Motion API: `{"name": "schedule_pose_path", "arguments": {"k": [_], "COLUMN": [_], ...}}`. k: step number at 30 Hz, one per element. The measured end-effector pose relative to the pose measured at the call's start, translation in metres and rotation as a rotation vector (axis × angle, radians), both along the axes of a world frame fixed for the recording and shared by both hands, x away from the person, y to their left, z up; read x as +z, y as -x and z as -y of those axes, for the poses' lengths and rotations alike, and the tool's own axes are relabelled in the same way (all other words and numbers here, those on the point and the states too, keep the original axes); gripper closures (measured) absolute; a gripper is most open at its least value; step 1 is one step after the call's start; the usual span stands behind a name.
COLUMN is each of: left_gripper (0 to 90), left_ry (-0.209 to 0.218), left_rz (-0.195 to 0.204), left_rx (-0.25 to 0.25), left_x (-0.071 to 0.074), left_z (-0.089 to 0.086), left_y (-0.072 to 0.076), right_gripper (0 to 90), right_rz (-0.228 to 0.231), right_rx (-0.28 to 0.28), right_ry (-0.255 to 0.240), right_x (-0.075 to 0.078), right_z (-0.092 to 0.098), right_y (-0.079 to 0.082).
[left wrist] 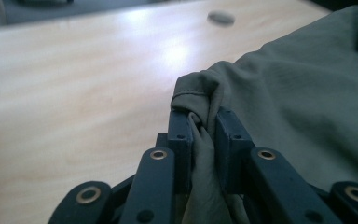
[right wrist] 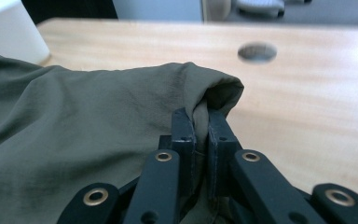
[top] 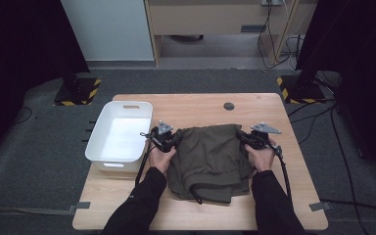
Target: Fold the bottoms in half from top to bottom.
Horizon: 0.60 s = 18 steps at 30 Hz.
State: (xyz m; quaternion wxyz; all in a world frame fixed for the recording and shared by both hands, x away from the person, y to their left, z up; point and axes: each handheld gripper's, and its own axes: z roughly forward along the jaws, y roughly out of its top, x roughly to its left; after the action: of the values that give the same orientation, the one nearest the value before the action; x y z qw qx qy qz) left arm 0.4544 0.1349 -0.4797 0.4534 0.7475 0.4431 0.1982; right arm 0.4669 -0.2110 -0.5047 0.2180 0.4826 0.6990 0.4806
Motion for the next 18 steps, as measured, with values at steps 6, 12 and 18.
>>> {"name": "schedule_pose_path", "arguments": {"k": [6, 12, 18], "left_gripper": [77.8, 77.6, 78.3], "left_ry": [0.039, 0.038, 0.021], "left_rz": [0.083, 0.104, 0.134], "left_rx": [-0.012, -0.038, -0.067], "left_x": [0.029, 0.035, 0.045], "left_z": [-0.003, -0.01, -0.015], "left_y": [-0.003, 0.01, 0.024], "right_gripper": [84.1, 84.2, 84.3], "right_rz": [0.093, 0.13, 0.18], "right_rx": [0.003, 0.057, 0.102], "right_ry": [-0.023, -0.019, 0.0], "right_x": [0.028, 0.037, 0.041], "right_z": [0.003, 0.007, 0.008], "right_y": [0.0, 0.013, 0.029]}}
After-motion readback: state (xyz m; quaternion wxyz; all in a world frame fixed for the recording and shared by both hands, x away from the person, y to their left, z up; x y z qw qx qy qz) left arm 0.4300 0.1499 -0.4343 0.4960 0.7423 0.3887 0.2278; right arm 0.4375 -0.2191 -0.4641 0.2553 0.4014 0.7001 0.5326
